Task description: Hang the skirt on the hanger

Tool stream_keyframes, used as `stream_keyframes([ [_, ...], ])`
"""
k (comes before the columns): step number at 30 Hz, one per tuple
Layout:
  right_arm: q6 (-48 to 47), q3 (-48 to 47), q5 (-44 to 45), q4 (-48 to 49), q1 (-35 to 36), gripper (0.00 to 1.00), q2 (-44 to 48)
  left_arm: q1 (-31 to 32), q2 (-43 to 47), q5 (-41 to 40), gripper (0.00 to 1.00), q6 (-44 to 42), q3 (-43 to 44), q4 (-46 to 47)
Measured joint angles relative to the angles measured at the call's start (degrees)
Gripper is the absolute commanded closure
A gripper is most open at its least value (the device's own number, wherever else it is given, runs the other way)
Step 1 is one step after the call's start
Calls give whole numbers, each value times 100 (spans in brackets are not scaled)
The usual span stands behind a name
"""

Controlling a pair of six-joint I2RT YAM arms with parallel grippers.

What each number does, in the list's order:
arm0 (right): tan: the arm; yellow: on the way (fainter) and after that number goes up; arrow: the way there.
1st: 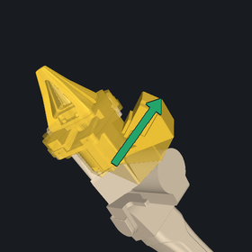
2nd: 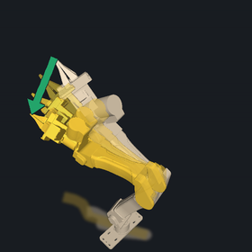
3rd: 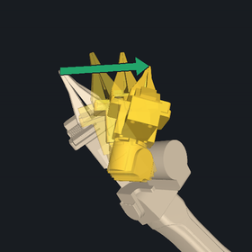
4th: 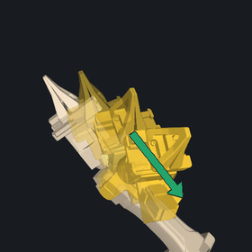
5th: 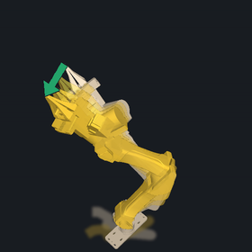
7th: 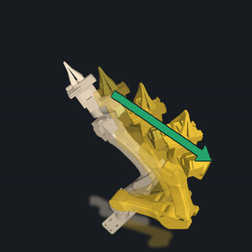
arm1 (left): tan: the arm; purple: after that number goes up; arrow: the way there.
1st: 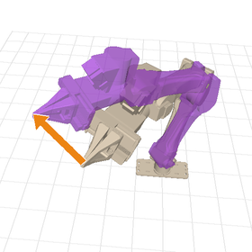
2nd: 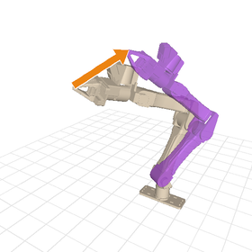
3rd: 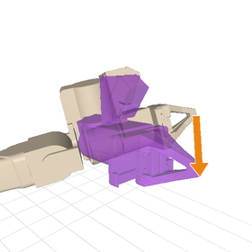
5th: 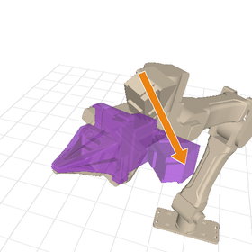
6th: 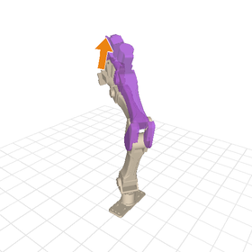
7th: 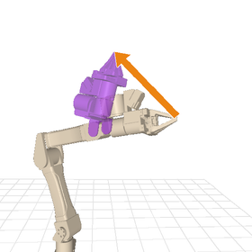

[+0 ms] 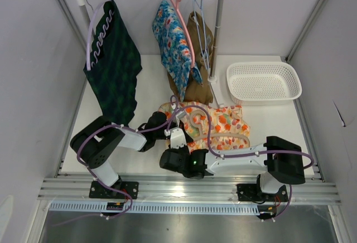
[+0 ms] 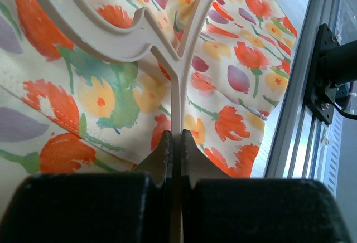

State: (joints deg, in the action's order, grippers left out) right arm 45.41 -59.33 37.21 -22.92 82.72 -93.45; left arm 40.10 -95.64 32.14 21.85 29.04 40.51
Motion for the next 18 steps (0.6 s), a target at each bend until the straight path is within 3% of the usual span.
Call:
stream_keyframes([
  [18, -197, -575, 2, -498, -83, 92, 273, 28, 0, -31, 100, -243, 146, -337],
])
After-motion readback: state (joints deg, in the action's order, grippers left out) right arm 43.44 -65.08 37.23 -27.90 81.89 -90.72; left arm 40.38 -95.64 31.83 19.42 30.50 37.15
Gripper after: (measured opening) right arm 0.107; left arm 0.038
